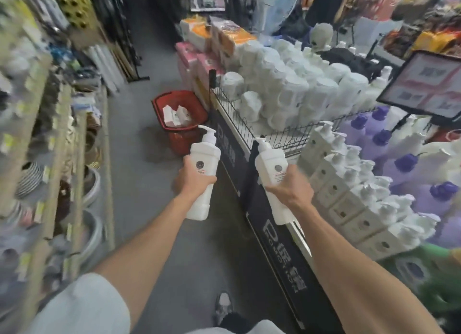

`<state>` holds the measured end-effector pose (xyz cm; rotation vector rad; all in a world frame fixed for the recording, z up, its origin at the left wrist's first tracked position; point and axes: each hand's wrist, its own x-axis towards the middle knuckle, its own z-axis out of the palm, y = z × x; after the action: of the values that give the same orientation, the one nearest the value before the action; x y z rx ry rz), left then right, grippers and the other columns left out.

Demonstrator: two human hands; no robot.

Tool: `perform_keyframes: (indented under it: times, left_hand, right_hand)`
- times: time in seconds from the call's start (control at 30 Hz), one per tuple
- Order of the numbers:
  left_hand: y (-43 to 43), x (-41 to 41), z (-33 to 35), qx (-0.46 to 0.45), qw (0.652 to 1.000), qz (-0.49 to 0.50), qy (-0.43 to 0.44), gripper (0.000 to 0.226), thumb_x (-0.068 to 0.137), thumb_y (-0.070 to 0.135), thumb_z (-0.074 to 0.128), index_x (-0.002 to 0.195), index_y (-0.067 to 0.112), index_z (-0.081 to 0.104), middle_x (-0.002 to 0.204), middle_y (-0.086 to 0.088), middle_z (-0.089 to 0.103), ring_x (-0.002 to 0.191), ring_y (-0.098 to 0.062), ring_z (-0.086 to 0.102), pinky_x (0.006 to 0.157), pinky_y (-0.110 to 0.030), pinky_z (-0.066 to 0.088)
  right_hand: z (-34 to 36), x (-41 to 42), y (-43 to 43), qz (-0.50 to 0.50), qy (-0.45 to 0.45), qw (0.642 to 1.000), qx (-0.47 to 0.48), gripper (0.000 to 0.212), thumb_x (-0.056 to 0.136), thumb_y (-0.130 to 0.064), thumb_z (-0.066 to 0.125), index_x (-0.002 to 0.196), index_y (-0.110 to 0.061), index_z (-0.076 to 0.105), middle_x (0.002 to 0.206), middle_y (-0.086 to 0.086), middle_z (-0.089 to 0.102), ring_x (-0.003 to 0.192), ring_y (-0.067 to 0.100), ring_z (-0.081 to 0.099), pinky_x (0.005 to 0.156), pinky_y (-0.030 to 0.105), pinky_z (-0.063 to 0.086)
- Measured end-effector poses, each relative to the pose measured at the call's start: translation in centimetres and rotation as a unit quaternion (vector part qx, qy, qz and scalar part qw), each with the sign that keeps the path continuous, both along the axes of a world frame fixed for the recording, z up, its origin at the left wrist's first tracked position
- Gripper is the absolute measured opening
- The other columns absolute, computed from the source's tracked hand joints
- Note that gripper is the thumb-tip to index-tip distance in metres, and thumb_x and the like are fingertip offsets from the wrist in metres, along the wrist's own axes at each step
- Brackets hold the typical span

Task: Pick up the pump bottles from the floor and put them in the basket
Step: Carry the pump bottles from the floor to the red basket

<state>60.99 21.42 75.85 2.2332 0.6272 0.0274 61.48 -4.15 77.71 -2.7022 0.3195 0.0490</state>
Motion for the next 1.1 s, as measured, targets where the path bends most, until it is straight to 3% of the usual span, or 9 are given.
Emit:
perform_keyframes:
  times: [0.17, 0.3, 0.43, 0.53, 0.73, 1.1]
  left_hand:
    - [3.5, 4.5, 0.4, 0.017, 0.999, 0.052, 0.001, 0.064, 0.064, 0.038, 0.081, 0.111, 0.024, 0.041, 0.100, 0.004, 0.061, 0.081, -0.028, 0.057, 0.071, -0.034, 0.043]
    - [6.5, 7.6, 0.5, 0.029, 0.996, 0.081, 0.006, 0.063, 0.065, 0.038, 0.081, 0.110, 0.022, 0.040, 0.096, 0.005, 0.056, 0.078, -0.027, 0.054, 0.067, -0.033, 0.038]
    - [9.7, 11.0, 0.6, 0.033, 0.994, 0.099, 0.012, 0.064, 0.066, 0.038, 0.082, 0.110, 0.020, 0.040, 0.090, 0.007, 0.051, 0.077, -0.027, 0.052, 0.067, -0.033, 0.037]
    - [13.0, 14.0, 0.2, 0.025, 0.993, 0.110, 0.016, 0.063, 0.064, 0.038, 0.083, 0.107, 0.022, 0.039, 0.091, 0.005, 0.053, 0.077, -0.028, 0.053, 0.067, -0.033, 0.037]
    - [19.9, 19.3, -0.2, 0.023, 0.993, 0.110, 0.030, 0.065, 0.063, 0.038, 0.083, 0.109, 0.022, 0.040, 0.094, 0.003, 0.057, 0.079, -0.027, 0.057, 0.068, -0.033, 0.042]
    - [30.1, 27.8, -1.7, 0.017, 0.991, 0.126, 0.036, 0.067, 0.061, 0.040, 0.082, 0.109, 0.023, 0.038, 0.101, 0.002, 0.060, 0.084, -0.028, 0.060, 0.071, -0.035, 0.046]
  right_hand:
    - [-0.9, 7.0, 3.6, 0.063, 0.021, 0.998, 0.008, 0.062, 0.069, -0.047, 0.080, 0.108, -0.017, 0.043, 0.097, 0.003, 0.064, 0.083, 0.028, 0.062, 0.067, 0.036, 0.050]
    - [-1.1, 11.8, 7.3, 0.088, 0.027, 0.996, 0.004, 0.064, 0.068, -0.047, 0.081, 0.110, -0.016, 0.043, 0.098, 0.003, 0.062, 0.081, 0.028, 0.058, 0.065, 0.034, 0.043]
    - [-1.6, 16.2, 11.1, 0.102, 0.033, 0.994, 0.008, 0.063, 0.066, -0.048, 0.079, 0.107, -0.019, 0.042, 0.098, 0.001, 0.062, 0.084, 0.029, 0.060, 0.070, 0.036, 0.048]
    - [-1.8, 19.5, 14.4, 0.107, 0.039, 0.993, 0.006, 0.061, 0.065, -0.049, 0.077, 0.105, -0.021, 0.040, 0.096, 0.000, 0.062, 0.083, 0.028, 0.062, 0.072, 0.037, 0.050]
    - [-1.9, 25.1, 21.2, 0.103, 0.041, 0.994, 0.000, 0.061, 0.064, -0.047, 0.077, 0.105, -0.021, 0.040, 0.090, -0.001, 0.060, 0.078, 0.026, 0.059, 0.060, 0.033, 0.040]
    - [-2.8, 35.3, 31.7, 0.129, 0.036, 0.991, 0.000, 0.066, 0.065, -0.048, 0.078, 0.109, -0.020, 0.039, 0.098, 0.001, 0.061, 0.081, 0.028, 0.059, 0.066, 0.034, 0.043]
